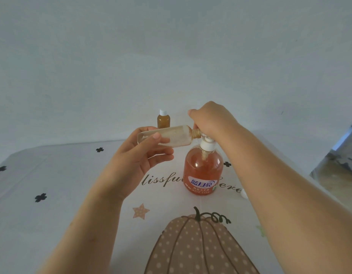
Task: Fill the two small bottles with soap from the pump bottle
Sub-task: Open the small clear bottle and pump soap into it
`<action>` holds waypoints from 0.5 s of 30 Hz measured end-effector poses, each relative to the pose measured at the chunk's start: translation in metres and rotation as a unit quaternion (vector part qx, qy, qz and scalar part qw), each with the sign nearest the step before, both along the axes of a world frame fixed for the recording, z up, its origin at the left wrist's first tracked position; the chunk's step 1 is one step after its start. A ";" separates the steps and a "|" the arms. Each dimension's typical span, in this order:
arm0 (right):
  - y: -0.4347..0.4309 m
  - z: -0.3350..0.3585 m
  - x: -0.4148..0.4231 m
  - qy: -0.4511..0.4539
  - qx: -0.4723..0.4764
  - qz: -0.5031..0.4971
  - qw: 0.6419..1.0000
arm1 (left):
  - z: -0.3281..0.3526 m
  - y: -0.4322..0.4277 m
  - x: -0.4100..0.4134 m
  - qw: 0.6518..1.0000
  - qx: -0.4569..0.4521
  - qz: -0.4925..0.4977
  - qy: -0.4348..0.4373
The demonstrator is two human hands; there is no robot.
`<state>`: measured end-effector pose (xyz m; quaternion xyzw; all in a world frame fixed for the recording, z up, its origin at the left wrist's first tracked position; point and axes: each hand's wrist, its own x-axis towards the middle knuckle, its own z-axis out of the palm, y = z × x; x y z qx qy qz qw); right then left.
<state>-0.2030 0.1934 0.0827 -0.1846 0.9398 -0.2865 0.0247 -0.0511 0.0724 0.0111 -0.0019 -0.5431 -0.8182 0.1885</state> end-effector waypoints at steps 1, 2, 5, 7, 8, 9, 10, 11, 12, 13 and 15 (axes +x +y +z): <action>0.000 -0.002 -0.001 0.006 -0.003 -0.003 1.000 | -0.001 0.000 0.000 1.000 0.002 0.000 0.000; 0.000 -0.004 -0.002 0.012 -0.008 -0.006 1.000 | -0.001 -0.001 -0.001 1.000 0.003 0.000 -0.001; 0.001 -0.007 -0.004 0.019 -0.023 -0.003 1.000 | -0.001 0.000 0.000 1.000 0.003 0.002 -0.004; 0.002 -0.008 -0.004 0.017 -0.032 0.004 0.999 | 0.000 0.001 0.000 1.000 0.005 0.001 -0.004; 0.002 -0.007 -0.003 0.014 -0.033 0.008 0.999 | 0.000 0.001 0.001 1.000 0.007 -0.001 -0.003; 0.002 -0.006 -0.003 0.013 -0.033 0.012 0.999 | 0.000 0.001 0.001 1.000 0.009 -0.002 -0.002; 0.002 -0.005 -0.002 0.014 -0.030 0.014 0.999 | 0.000 0.002 0.001 1.000 0.011 -0.005 0.001; 0.002 -0.002 0.000 0.017 -0.024 0.015 0.999 | 0.001 0.002 0.001 1.000 0.013 -0.007 0.003; 0.002 0.001 0.001 0.021 -0.015 0.015 1.000 | 0.002 0.003 0.001 1.000 0.014 -0.009 0.005; 0.003 0.004 0.002 0.023 -0.005 0.016 1.000 | 0.002 0.003 0.002 1.000 0.014 -0.011 0.006; 0.004 0.010 0.005 0.027 0.018 0.018 0.999 | 0.004 0.003 0.002 1.000 0.013 -0.015 0.009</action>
